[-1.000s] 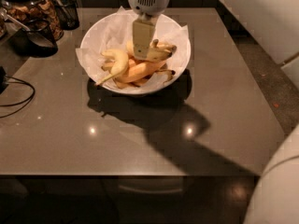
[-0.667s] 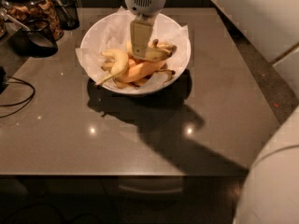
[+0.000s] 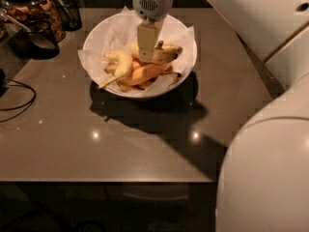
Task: Pick banana from white bowl
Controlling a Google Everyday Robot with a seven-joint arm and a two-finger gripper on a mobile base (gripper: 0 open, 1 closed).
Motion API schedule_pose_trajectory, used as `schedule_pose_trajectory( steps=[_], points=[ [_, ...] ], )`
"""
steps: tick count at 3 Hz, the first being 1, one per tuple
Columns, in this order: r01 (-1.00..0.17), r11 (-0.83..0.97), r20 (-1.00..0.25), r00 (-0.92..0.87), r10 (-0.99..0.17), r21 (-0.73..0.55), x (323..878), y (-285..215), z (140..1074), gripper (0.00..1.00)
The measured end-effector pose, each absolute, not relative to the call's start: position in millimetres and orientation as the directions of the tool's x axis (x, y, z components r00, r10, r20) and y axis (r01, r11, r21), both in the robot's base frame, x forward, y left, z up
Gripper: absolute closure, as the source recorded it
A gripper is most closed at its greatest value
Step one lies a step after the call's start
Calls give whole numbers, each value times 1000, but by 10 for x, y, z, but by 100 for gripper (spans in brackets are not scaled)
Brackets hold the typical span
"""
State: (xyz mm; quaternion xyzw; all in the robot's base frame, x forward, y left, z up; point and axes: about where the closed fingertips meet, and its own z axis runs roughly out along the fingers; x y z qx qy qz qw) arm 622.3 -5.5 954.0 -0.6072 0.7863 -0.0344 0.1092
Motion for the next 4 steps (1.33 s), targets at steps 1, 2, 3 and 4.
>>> schedule_pose_trajectory(
  steps=[1,2,3,4],
  points=[
    [-948,278,-129,-259,-957,-157,6305,-92,9417,37],
    [-949,282,-117,-267,-957,-141,6335,-101,9313,48],
    [-950,282,-103,-270,-957,-133,6341,-105,9246,47],
    [-950,284,-97,-272,-957,-128,6342,-110,9229,46]
  ],
)
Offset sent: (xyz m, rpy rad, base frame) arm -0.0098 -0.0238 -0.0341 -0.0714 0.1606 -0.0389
